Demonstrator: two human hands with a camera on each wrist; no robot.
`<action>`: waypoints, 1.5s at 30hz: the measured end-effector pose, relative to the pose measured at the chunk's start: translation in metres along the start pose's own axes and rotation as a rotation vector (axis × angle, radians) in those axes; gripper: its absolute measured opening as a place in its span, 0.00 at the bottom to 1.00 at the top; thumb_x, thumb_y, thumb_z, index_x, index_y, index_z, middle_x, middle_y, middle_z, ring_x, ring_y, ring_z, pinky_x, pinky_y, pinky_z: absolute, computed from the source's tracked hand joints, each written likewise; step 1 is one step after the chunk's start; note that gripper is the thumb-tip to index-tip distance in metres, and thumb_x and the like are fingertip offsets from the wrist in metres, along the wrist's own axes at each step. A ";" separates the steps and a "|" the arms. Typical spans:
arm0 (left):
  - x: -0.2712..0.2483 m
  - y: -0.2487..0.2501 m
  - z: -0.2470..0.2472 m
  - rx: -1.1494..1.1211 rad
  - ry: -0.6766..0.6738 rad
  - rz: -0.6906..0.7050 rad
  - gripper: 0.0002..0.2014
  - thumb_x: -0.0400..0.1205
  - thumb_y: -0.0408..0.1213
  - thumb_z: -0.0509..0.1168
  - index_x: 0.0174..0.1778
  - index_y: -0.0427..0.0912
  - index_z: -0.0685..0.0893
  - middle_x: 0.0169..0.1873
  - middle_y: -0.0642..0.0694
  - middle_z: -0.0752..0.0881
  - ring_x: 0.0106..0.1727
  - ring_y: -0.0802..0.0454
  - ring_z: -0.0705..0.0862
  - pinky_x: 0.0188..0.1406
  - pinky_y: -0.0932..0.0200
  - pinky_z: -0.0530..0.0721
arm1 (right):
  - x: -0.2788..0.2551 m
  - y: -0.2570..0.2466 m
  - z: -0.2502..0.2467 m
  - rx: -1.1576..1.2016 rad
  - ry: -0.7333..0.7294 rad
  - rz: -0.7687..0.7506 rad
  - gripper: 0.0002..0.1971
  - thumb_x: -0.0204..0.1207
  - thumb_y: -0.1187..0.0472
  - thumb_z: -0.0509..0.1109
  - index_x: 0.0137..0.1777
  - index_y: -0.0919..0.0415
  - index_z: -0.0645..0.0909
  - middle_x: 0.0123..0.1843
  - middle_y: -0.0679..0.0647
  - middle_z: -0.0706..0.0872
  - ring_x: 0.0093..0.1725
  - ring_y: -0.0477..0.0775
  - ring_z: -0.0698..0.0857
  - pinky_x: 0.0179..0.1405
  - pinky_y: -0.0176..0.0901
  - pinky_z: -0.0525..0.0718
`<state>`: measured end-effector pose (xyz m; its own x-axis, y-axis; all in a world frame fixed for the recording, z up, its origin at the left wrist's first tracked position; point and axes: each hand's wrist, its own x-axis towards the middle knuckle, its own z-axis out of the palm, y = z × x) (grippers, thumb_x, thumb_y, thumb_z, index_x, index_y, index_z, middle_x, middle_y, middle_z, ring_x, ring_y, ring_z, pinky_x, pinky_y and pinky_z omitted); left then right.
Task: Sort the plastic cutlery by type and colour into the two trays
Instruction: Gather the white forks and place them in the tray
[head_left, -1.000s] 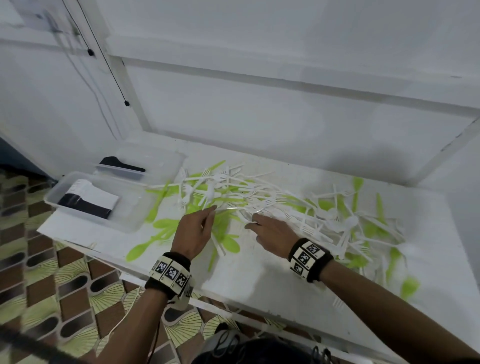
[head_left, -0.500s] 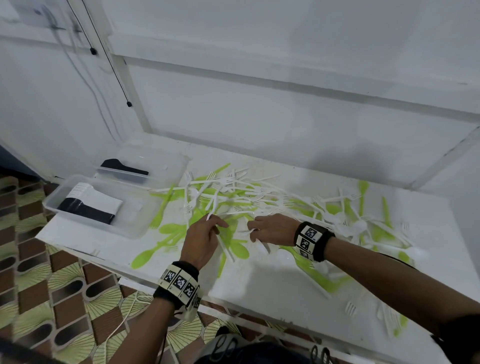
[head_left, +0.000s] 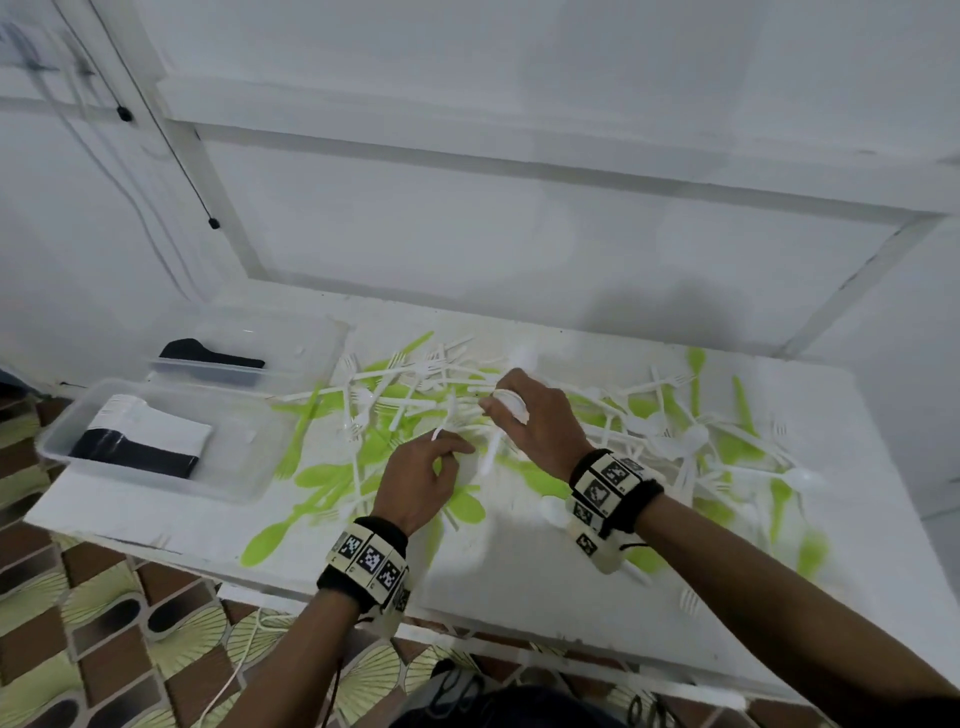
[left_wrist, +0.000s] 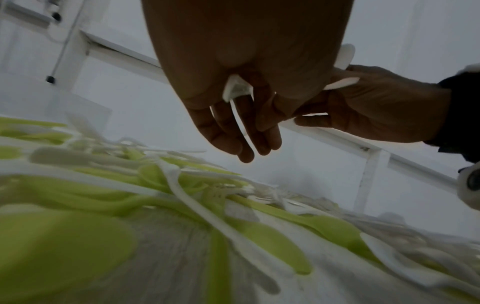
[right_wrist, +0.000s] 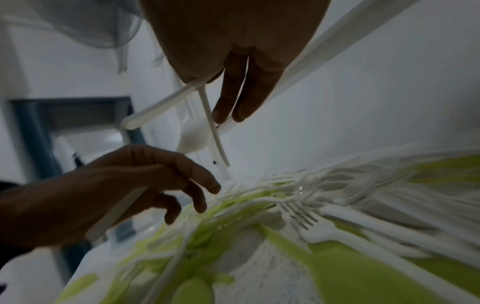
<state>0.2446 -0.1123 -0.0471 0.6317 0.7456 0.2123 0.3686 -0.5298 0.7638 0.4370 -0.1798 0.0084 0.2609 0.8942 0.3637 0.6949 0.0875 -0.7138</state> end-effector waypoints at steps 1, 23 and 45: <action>0.002 0.002 0.005 0.001 -0.020 0.006 0.16 0.79 0.32 0.59 0.50 0.47 0.93 0.52 0.58 0.90 0.42 0.74 0.80 0.49 0.83 0.69 | -0.002 0.001 -0.005 0.046 0.046 0.027 0.11 0.83 0.54 0.74 0.47 0.60 0.78 0.39 0.50 0.88 0.37 0.50 0.85 0.38 0.46 0.82; 0.005 0.066 0.105 0.560 -0.608 0.382 0.20 0.81 0.42 0.70 0.70 0.49 0.81 0.73 0.51 0.79 0.75 0.44 0.72 0.65 0.49 0.69 | -0.108 0.047 -0.103 0.345 0.329 0.527 0.11 0.83 0.75 0.66 0.43 0.65 0.86 0.47 0.56 0.92 0.42 0.62 0.93 0.32 0.52 0.89; 0.032 0.076 0.048 -0.344 -0.051 -0.046 0.05 0.82 0.33 0.73 0.45 0.43 0.83 0.33 0.50 0.84 0.35 0.51 0.83 0.36 0.60 0.80 | -0.106 0.012 -0.042 0.079 -0.026 0.357 0.03 0.81 0.54 0.75 0.47 0.52 0.87 0.39 0.44 0.88 0.34 0.44 0.83 0.37 0.32 0.76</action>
<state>0.3256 -0.1485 -0.0118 0.6558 0.7401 0.1488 0.1515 -0.3220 0.9345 0.4457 -0.2918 -0.0136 0.4597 0.8854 0.0682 0.5091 -0.1999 -0.8372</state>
